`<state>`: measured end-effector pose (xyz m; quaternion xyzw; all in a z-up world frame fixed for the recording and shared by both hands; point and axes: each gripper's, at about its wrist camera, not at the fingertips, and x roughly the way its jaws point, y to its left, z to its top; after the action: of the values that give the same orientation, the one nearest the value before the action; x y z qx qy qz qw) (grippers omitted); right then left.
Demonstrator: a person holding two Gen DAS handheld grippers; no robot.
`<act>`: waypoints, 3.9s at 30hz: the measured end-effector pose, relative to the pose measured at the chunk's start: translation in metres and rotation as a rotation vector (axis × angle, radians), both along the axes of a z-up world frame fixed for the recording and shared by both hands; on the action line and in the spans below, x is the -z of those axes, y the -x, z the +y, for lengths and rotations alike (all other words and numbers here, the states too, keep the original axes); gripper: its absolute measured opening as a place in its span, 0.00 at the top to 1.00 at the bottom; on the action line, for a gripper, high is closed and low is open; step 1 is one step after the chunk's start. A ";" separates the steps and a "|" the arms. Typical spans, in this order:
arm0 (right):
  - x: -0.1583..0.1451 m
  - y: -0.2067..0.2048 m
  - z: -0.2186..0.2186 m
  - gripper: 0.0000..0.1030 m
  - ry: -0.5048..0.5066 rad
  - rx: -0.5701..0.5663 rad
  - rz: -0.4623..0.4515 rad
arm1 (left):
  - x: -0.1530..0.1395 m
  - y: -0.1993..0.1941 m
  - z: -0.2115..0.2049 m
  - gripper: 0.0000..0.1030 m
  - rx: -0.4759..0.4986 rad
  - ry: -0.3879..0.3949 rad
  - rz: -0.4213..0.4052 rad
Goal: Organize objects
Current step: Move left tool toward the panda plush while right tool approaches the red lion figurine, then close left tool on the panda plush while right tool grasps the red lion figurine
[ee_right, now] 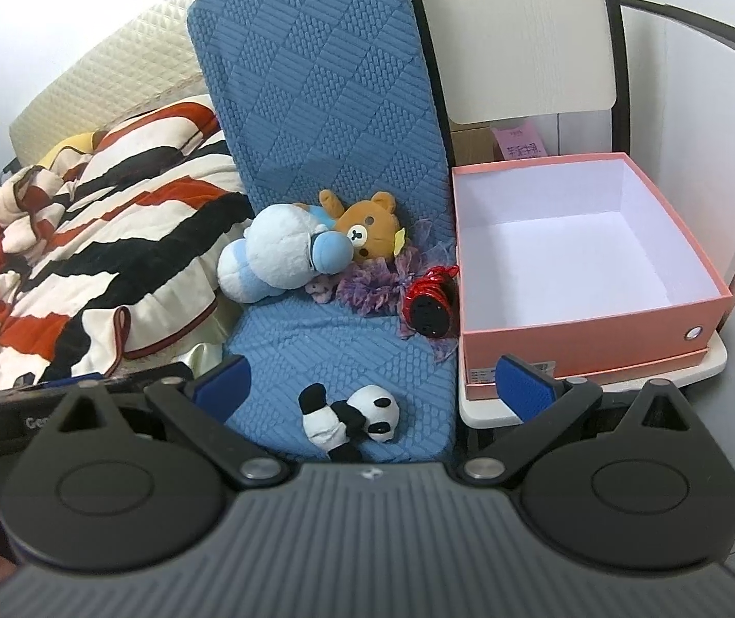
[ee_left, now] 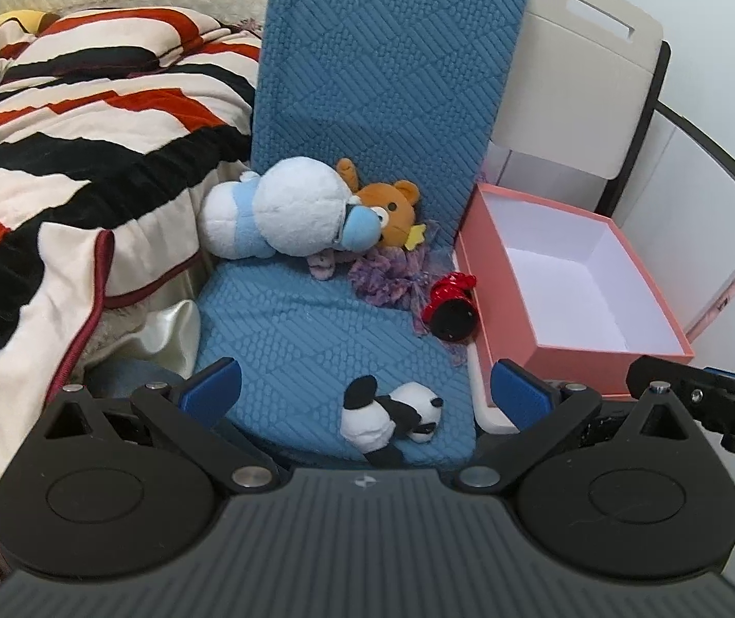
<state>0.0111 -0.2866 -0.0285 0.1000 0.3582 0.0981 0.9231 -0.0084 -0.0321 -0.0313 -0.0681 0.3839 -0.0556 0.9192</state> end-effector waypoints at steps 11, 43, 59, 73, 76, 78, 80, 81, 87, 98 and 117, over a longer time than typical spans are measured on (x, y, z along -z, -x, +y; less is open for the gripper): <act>0.009 0.000 -0.005 0.00 -0.014 0.000 0.005 | 0.012 0.004 -0.013 0.00 0.043 0.018 -0.001; 0.023 -0.015 -0.018 0.00 -0.043 0.027 0.035 | 0.034 -0.007 -0.011 0.00 0.046 0.025 0.033; 0.059 -0.072 0.004 0.35 0.000 -0.068 0.038 | 0.089 -0.066 -0.016 0.00 0.127 0.077 0.120; 0.096 -0.163 0.043 0.35 0.081 -0.172 0.014 | 0.167 -0.119 -0.013 0.00 0.178 0.075 0.240; 0.110 -0.182 0.055 0.35 0.141 -0.221 0.022 | 0.180 -0.127 -0.013 0.00 0.203 0.083 0.276; 0.118 -0.195 0.061 0.37 0.187 -0.250 0.033 | 0.187 -0.130 -0.014 0.00 0.224 0.089 0.292; 0.129 -0.208 0.065 0.37 0.227 -0.247 0.054 | 0.194 -0.131 -0.016 0.00 0.233 0.080 0.311; 0.134 -0.213 0.066 0.37 0.246 -0.250 0.060 | 0.196 -0.132 -0.018 0.00 0.245 0.073 0.314; 0.162 -0.240 0.078 0.37 0.405 -0.307 0.108 | 0.213 -0.139 -0.021 0.06 0.272 0.069 0.346; 0.183 -0.262 0.092 0.44 0.602 -0.359 0.145 | 0.222 -0.151 -0.023 0.28 0.293 0.165 0.342; 0.189 -0.272 0.108 0.65 0.721 -0.474 0.180 | 0.202 -0.165 0.027 0.36 0.097 0.339 0.188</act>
<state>0.2827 -0.1786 -0.2172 -0.3053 0.4615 0.1669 0.8160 0.1569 -0.0053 -0.2334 -0.2084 0.4558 -0.1572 0.8509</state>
